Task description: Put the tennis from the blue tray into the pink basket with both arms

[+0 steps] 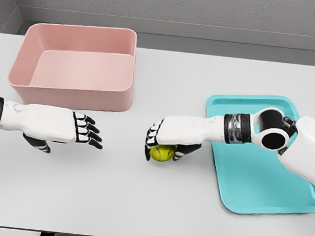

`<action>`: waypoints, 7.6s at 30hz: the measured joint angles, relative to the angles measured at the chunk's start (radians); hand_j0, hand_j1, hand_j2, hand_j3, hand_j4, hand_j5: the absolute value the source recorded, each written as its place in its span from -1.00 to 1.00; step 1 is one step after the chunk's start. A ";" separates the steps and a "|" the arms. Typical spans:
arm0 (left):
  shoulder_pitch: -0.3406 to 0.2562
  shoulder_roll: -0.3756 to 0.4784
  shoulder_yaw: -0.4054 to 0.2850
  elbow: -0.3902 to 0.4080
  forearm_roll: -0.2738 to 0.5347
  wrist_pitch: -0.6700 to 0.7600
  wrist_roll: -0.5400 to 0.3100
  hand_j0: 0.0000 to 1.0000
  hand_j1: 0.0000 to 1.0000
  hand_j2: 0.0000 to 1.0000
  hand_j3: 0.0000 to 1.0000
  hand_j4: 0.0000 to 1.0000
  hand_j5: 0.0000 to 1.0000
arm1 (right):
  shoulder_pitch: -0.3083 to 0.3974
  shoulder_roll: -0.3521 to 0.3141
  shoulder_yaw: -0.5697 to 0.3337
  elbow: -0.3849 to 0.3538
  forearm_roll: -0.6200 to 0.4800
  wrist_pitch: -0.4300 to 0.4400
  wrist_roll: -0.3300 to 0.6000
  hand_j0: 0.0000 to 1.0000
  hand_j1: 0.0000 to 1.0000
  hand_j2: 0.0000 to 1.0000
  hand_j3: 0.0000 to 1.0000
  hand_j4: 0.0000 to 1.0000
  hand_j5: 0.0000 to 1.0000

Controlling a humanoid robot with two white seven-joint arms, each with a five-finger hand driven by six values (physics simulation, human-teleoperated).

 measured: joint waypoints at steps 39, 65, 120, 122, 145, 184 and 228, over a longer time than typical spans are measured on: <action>0.000 -0.014 0.008 -0.001 0.037 0.000 0.092 1.00 1.00 1.00 1.00 1.00 1.00 | -0.100 -0.067 -0.066 0.093 0.040 0.000 -0.002 1.00 1.00 1.00 1.00 1.00 1.00; -0.112 -0.347 -0.008 0.009 0.145 0.039 0.024 1.00 1.00 1.00 1.00 1.00 1.00 | -0.029 -0.377 -0.186 0.124 0.037 0.002 -0.356 1.00 1.00 1.00 1.00 1.00 1.00; -0.097 -0.512 -0.113 0.157 0.076 0.282 -0.067 1.00 1.00 1.00 1.00 1.00 1.00 | -0.012 -0.372 -0.187 0.125 0.037 0.002 -0.356 1.00 1.00 1.00 1.00 1.00 1.00; -0.092 -0.512 -0.113 0.162 0.075 0.281 -0.066 1.00 1.00 1.00 1.00 1.00 1.00 | -0.012 -0.372 -0.187 0.125 0.037 0.002 -0.356 1.00 1.00 1.00 1.00 1.00 1.00; -0.069 -0.521 -0.112 0.191 0.056 0.282 -0.064 1.00 1.00 1.00 1.00 1.00 1.00 | -0.005 -0.369 -0.188 0.125 0.037 0.002 -0.356 1.00 1.00 1.00 1.00 1.00 1.00; -0.124 -0.460 -0.015 0.178 0.067 0.153 -0.060 -0.10 -0.10 -0.10 -0.10 -0.10 -0.10 | -0.002 -0.367 -0.188 0.128 0.037 0.002 -0.356 1.00 1.00 1.00 1.00 1.00 1.00; -0.229 -0.462 0.096 0.745 0.088 0.073 -0.060 -0.10 -0.10 -0.10 -0.10 -0.10 -0.10 | -0.005 -0.365 -0.188 0.127 0.037 0.002 -0.356 1.00 1.00 1.00 1.00 1.00 1.00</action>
